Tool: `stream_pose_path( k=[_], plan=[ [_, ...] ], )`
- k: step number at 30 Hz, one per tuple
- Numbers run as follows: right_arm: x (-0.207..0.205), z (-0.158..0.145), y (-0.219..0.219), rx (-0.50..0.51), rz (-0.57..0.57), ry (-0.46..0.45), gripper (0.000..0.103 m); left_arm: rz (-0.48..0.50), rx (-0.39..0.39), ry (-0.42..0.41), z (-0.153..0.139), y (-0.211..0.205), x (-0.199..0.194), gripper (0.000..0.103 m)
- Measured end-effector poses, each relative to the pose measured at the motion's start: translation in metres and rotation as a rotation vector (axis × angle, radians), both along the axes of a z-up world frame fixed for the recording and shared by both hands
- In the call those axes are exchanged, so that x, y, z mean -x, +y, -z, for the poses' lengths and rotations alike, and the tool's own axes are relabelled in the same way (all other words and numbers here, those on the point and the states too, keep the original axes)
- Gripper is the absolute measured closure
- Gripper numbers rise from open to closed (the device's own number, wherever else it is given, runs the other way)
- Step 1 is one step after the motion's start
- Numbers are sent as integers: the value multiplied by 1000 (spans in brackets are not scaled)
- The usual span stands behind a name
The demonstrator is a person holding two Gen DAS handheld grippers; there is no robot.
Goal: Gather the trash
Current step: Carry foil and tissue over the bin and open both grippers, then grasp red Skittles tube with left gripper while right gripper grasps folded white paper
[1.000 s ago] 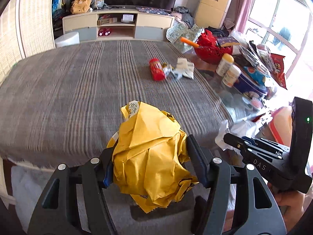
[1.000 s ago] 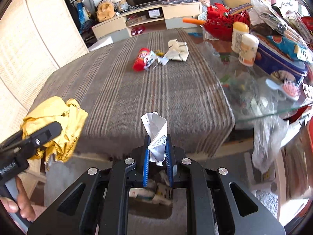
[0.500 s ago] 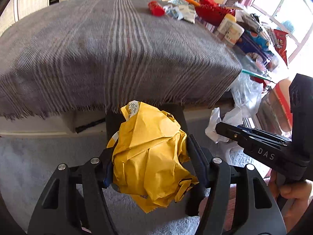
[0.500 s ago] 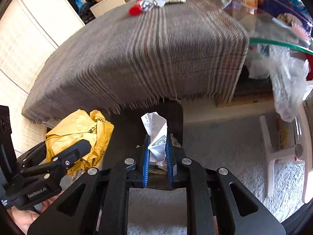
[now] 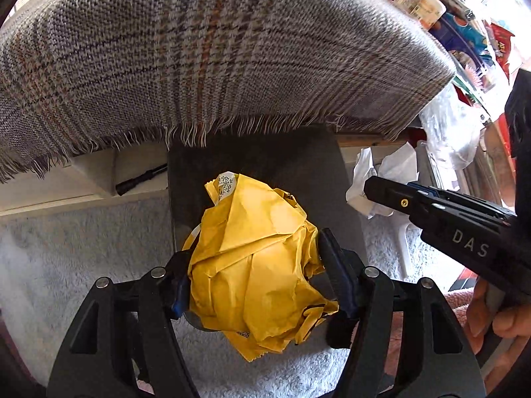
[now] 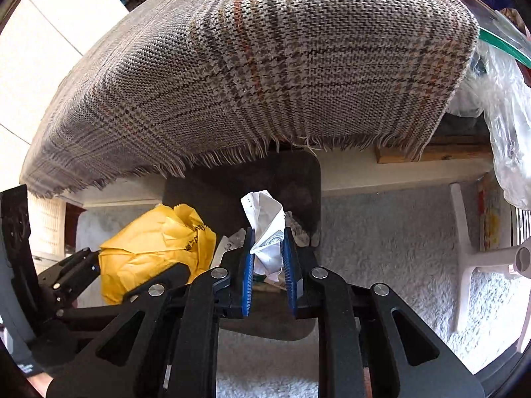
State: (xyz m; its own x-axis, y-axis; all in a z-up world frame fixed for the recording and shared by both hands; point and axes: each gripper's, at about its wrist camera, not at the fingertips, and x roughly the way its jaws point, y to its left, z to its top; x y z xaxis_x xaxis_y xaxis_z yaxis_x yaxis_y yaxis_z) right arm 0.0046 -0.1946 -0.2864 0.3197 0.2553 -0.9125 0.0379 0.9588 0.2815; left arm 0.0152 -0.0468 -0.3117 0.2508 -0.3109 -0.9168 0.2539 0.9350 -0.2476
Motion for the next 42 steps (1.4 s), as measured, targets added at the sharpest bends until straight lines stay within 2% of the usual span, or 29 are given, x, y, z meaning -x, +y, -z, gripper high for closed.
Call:
stream_pose_path(
  k=[5,8,9,11,13,16,19,21,24,27,32,37,42],
  plan=[
    [-5,2,1,-19,9,9,82,17,-26,-28,-4,-4,2,40],
    [-7,1,-4,-34,26,6,66,12,-22,-30,-7,-3,2,36],
    [-7,-1,-6,-38,30,-2,53,10,-25,-34,-8,-2,1,35],
    [-6,-5,-10,-33,43,-22,49,5,-29,-45,-13,1,2,30],
    [-5,-8,-12,-30,51,-35,37,1,-34,-54,-16,5,3,26],
    [-4,-11,-18,-22,66,-41,32,-1,-36,-61,-19,10,5,19],
    [0,-20,-25,9,89,-63,11,-1,-37,-75,-26,18,8,12],
    [3,-28,-27,36,97,-97,3,-2,-27,-77,-30,17,9,8],
    [3,-36,-32,54,99,-121,3,8,-11,-92,-42,14,10,8],
    [2,-46,-39,18,116,-124,3,15,-2,-116,-57,13,11,8],
    [-2,-86,-44,31,106,-195,3,-2,20,-118,-78,18,3,8],
    [-26,-112,-63,32,138,-225,3,9,-34,-168,-104,20,-20,8],
    [-61,-135,-79,47,175,-256,3,-18,-26,-195,-128,23,-56,8]
  ],
)
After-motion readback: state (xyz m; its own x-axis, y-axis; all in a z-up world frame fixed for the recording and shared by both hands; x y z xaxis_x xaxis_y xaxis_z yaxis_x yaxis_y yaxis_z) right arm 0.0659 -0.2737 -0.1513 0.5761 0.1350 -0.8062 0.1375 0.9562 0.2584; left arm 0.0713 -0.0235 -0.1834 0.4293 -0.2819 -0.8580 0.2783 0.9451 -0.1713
